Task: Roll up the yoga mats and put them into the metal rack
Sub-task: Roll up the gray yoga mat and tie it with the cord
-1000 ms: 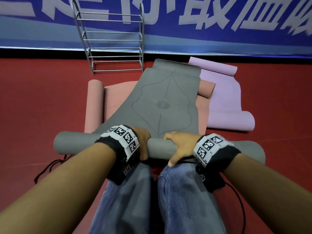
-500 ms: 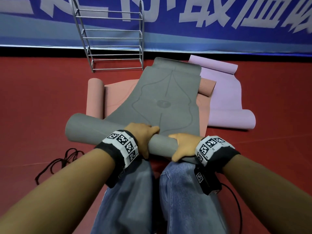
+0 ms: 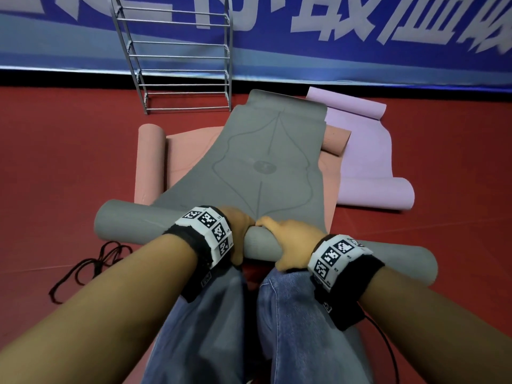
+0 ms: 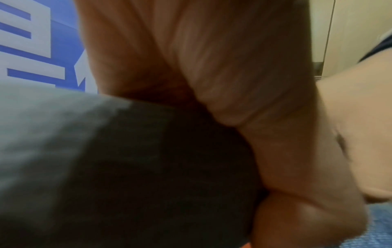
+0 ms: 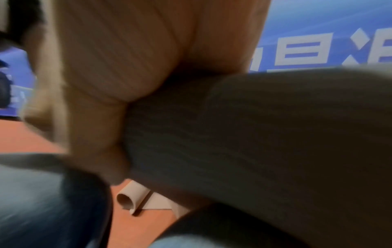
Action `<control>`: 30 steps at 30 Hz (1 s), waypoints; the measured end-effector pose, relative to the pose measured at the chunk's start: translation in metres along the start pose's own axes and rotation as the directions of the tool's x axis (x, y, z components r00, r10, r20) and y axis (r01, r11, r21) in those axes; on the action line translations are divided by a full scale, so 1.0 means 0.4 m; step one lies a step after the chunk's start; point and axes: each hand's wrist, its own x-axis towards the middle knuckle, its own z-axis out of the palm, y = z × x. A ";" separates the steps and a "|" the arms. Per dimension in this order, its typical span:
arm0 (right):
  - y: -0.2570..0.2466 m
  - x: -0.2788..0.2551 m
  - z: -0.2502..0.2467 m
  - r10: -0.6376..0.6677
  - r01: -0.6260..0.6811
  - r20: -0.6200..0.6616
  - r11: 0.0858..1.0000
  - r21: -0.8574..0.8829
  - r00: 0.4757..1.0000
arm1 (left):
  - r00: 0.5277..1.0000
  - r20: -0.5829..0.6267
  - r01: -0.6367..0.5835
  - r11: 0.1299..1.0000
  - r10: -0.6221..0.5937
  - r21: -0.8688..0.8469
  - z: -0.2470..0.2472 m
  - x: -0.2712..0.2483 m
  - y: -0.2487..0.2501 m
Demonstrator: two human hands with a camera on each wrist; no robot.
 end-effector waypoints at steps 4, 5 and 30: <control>0.019 -0.018 -0.039 -0.018 0.008 0.109 0.996 0.086 0.994 | 0.938 0.295 -0.045 0.905 0.184 -0.423 0.005 -0.008 0.009; 0.030 -0.029 -0.057 -0.030 0.010 0.145 0.991 0.136 0.989 | 0.926 0.316 -0.039 0.884 0.207 -0.466 -0.002 -0.013 0.020; 0.085 -0.066 -0.023 -0.002 -0.017 0.080 0.970 0.242 0.997 | 0.955 0.209 -0.114 0.912 0.210 -0.394 0.008 -0.001 0.063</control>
